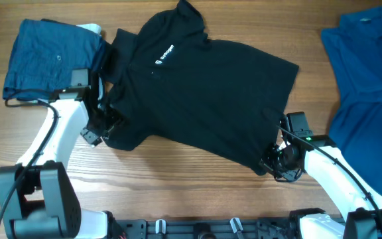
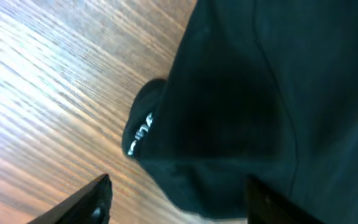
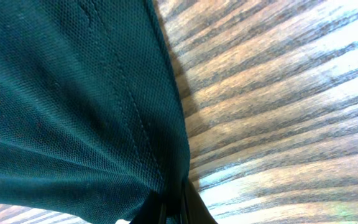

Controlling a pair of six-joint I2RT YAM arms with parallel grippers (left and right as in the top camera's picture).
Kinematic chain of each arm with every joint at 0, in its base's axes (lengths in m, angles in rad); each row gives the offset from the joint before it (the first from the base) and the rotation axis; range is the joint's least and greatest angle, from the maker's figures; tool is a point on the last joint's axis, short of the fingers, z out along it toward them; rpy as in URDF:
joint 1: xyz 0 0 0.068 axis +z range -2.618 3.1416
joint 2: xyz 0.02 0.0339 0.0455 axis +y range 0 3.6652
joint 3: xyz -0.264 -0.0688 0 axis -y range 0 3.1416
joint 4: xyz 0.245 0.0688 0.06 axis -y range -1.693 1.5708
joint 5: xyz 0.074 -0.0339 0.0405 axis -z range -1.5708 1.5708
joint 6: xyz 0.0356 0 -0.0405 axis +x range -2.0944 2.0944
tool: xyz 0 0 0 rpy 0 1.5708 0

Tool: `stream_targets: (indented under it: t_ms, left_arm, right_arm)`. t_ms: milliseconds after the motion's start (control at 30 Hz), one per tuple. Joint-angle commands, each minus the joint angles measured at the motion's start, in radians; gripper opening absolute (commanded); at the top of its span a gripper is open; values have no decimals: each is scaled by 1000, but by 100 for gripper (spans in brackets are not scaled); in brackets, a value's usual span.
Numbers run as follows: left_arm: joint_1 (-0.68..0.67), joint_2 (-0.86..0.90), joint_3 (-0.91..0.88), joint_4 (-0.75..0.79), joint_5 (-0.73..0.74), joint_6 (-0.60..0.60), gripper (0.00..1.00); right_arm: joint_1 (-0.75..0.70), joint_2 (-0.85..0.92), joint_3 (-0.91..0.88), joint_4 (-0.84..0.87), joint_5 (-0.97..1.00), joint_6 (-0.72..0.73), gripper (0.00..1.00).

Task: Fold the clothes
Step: 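Pull the polo hem corners outward with both grippers to smooth it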

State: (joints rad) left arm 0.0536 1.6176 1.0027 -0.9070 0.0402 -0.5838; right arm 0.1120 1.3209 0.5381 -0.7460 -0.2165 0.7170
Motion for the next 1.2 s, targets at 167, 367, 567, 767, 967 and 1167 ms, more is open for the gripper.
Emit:
stream_targets:
  t_ms: [167, 367, 567, 767, 967, 1167]
  left_arm:
    - [6, 0, -168, 168, 4, -5, 34]
    - [3, -9, -162, 135, 4, 3, 4]
    - [-2, -120, -37, -90, 3, 29, 4]
    - [-106, -175, 25, -179, -78, 24, 4]
    - [-45, -105, 22, -63, -116, 92, 50]
    - [-38, 63, 22, 3, -91, 224, 50]
  right_arm:
    - [-5, -3, 1, 2, 21, -10, 4]
    - [-5, -3, 97, -112, 21, -23, 4]
    - [-5, -3, 256, -269, 28, -86, 4]
    - [-138, -3, 257, -321, 31, -176, 4]
    - [-146, -3, 257, -309, 20, -195, 4]
    - [-146, -3, 257, -284, 20, -195, 4]
